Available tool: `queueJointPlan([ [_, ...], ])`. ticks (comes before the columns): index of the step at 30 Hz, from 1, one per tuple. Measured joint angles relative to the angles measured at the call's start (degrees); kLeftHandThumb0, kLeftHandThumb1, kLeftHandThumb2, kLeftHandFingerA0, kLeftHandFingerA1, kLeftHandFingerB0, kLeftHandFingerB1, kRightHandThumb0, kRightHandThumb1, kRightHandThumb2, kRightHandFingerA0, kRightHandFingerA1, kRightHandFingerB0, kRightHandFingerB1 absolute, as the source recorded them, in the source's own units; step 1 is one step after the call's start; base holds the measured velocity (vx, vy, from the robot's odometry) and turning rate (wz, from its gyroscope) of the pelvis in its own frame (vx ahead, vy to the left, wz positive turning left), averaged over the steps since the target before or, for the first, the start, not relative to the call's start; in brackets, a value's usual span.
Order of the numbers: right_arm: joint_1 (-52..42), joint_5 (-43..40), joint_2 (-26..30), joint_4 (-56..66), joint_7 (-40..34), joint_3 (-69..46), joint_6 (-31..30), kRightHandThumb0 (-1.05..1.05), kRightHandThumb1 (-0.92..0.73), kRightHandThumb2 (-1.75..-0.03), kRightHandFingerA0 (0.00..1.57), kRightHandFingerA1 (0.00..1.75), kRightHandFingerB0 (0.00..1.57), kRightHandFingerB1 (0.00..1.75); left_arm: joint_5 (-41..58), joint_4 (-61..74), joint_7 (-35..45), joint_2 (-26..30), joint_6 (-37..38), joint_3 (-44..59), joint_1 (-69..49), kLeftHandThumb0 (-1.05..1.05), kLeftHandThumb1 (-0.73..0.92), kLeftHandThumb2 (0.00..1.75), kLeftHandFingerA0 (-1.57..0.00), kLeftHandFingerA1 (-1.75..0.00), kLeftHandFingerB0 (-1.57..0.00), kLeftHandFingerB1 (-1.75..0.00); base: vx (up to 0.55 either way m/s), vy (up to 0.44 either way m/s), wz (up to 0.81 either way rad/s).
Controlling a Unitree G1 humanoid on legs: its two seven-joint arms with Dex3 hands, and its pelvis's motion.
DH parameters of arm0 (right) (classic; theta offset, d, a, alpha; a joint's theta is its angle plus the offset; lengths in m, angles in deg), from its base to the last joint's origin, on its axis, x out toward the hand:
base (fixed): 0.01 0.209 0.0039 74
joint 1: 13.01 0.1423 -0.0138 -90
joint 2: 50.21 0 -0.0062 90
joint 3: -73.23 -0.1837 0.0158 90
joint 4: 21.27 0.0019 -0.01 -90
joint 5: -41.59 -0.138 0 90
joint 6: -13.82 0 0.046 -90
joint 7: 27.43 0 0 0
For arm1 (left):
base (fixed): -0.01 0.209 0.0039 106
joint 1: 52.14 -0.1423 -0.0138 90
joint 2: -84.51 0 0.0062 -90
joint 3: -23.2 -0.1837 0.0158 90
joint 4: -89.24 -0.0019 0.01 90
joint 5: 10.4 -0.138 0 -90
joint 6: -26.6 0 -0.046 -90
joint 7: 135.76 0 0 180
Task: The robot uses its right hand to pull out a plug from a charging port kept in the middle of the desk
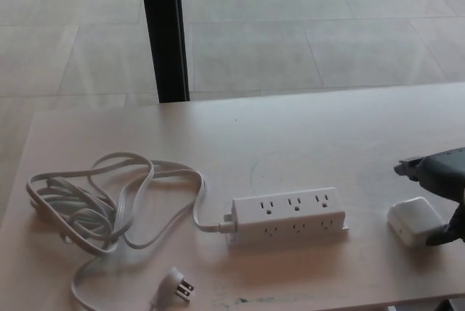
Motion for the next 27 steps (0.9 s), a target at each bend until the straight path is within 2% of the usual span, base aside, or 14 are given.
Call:
queueJointPlan([
  [4, -0.44, -2.60, 0.53, 1.13, 1.69, -5.59, -0.43, -0.83, -0.42, -0.82, 0.80, 1.31, 0.03, 0.09, 0.06, 0.04, 0.05, 0.00, -0.01, 0.02, 0.05, -1.05, 0.89, 0.71, -0.90, -0.68, -0.68, -0.59, 0.00, 0.000, 0.00],
  [6, -0.72, -4.17, 1.11, 1.43, 2.12, -8.60, -0.14, -0.87, -0.54, -0.60, 0.73, 1.45, 0.00, 0.20, 0.05, 0.04, 0.05, 0.00, -0.01, -0.01, 0.05, -1.05, 0.89, 0.71, -0.91, -0.67, -0.68, -0.58, 0.00, 0.000, 0.00],
  [7, -0.92, -4.95, 1.42, 1.53, 2.33, -10.04, 0.07, -0.93, -0.47, -0.87, 0.89, 1.39, 0.07, 0.08, 0.05, 0.04, 0.05, 0.00, -0.01, -0.02, 0.05, -1.05, 0.90, 0.72, -0.87, -0.67, -0.68, -0.58, 0.00, 0.000, 0.00],
  [10, -2.08, -7.36, 2.50, 2.26, 2.80, -14.74, 0.78, -0.85, -0.49, -0.94, 0.87, 1.38, 0.07, 0.11, 0.05, 0.09, 0.06, 0.00, -0.01, -0.02, 0.05, -1.05, 0.87, 0.72, -0.89, -0.67, -0.69, -0.58, 0.00, 0.000, 0.00],
  [12, -3.43, -8.98, 3.46, 3.19, 3.10, -18.06, 1.07, -0.83, -0.60, -0.59, 0.77, 1.56, 0.06, 0.27, 0.05, 0.11, 0.05, 0.00, -0.01, -0.02, 0.08, -1.05, 0.87, 0.72, -0.88, -0.67, -0.69, -0.58, 0.00, 0.000, 0.00],
  [13, -4.23, -9.92, 3.96, 3.70, 3.33, -20.11, 1.20, -0.84, -0.48, -0.85, 0.97, 1.36, 0.05, 0.27, 0.04, 0.11, 0.06, 0.00, -0.01, -0.02, 0.07, -1.05, 0.87, 0.72, -0.88, -0.66, -0.69, -0.58, 0.00, 0.000, 0.00],
  [15, -5.59, -11.49, 4.59, 4.29, 3.61, -23.68, 1.28, -0.91, -0.53, -0.86, 1.01, 1.19, 0.08, 0.34, 0.04, 0.11, 0.06, 0.00, -0.01, -0.02, 0.08, -1.05, 0.89, 0.73, -0.91, -0.67, -0.70, -0.59, 0.00, 0.000, 0.00],
  [16, -6.26, -12.15, 4.80, 4.47, 3.68, -25.33, 1.28, -0.78, -0.60, -0.59, 1.02, 1.19, 0.14, 0.30, 0.04, 0.11, 0.07, 0.00, -0.01, -0.02, 0.08, -1.05, 0.87, 0.72, -0.91, -0.67, -0.70, -0.59, 0.00, 0.000, 0.00],
  [18, -7.90, -13.41, 5.29, 4.67, 3.72, -29.15, 1.26, -0.83, -0.62, -0.59, 1.02, 1.21, 0.14, 0.35, 0.03, 0.10, 0.07, 0.00, -0.01, -0.03, 0.10, -1.05, 0.86, 0.71, -0.91, -0.66, -0.70, -0.59, 0.00, 0.000, 0.00],
  [19, -8.49, -13.90, 5.45, 4.70, 3.72, -30.58, 1.26, -0.92, -0.54, -0.90, 1.06, 1.17, 0.12, 0.48, 0.03, 0.10, 0.07, 0.00, -0.01, -0.03, 0.10, -1.05, 0.87, 0.71, -0.91, -0.66, -0.70, -0.59, 0.00, 0.000, 0.00],
  [21, -9.99, -15.00, 5.83, 4.68, 3.70, -33.97, 1.30, -0.87, -0.43, -0.88, 1.10, 1.12, 0.20, 0.66, 0.02, 0.09, 0.08, -0.01, -0.01, -0.03, 0.12, -1.05, 0.86, 0.72, -0.90, -0.67, -0.70, -0.60, 0.00, 0.000, 0.00],
  [22, -10.80, -15.58, 5.97, 4.60, 3.68, -35.94, 1.31, -0.90, -0.59, -0.58, 1.20, 1.11, 0.18, 0.78, 0.02, 0.09, 0.08, -0.01, -0.01, -0.03, 0.12, -1.05, 0.86, 0.72, -0.90, -0.67, -0.70, -0.59, 0.00, 0.000, 0.00],
  [25, -12.76, -17.02, 6.07, 4.41, 3.56, -40.59, 1.35, -0.88, -0.43, -0.89, 1.28, 1.10, 0.21, 0.73, 0.01, 0.09, 0.09, -0.01, -0.01, -0.03, 0.14, -1.05, 0.86, 0.72, -0.91, -0.69, -0.69, -0.60, 0.00, 0.000, 0.00],
  [27, -14.14, -17.83, 6.07, 4.31, 3.43, -43.56, 1.38, -0.88, -0.61, -0.58, 1.28, 1.10, 0.09, 0.80, 0.01, 0.09, 0.09, -0.01, -0.01, -0.03, 0.17, -1.05, 0.90, 0.70, -0.89, -0.68, -0.69, -0.59, 0.00, 0.000, 0.00],
])
